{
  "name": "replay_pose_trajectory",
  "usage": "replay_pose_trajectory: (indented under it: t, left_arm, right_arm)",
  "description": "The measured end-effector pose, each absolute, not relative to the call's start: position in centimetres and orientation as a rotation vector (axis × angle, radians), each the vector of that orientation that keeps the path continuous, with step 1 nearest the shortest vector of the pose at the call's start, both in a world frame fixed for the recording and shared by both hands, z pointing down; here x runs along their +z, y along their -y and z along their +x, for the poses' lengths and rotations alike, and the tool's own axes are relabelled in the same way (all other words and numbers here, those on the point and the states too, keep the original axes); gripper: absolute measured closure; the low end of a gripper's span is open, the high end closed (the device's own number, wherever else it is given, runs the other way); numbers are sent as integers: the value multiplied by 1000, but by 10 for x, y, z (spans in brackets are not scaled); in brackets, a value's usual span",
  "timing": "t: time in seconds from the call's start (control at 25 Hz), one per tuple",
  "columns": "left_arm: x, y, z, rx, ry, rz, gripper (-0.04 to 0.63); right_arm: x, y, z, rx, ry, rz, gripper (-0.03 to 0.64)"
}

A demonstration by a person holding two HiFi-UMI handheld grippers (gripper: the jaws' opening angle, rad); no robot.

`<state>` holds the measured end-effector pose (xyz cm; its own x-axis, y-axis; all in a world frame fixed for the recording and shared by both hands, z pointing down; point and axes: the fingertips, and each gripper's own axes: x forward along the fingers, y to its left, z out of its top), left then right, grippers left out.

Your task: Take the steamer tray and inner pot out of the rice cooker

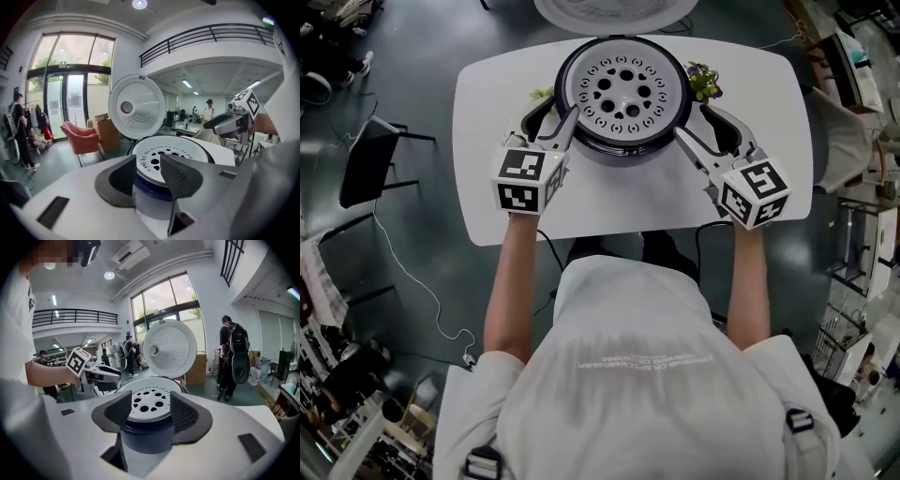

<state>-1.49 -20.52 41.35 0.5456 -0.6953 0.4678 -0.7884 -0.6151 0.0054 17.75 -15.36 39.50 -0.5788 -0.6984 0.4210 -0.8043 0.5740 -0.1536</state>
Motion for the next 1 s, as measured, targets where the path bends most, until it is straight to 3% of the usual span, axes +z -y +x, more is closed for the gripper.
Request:
replay_pose_trajectory:
  t: [1.0]
  left_arm:
    - [478, 273, -3, 1435, 1306, 2210, 356]
  right_arm:
    - [431, 232, 179, 596, 2742, 781, 385]
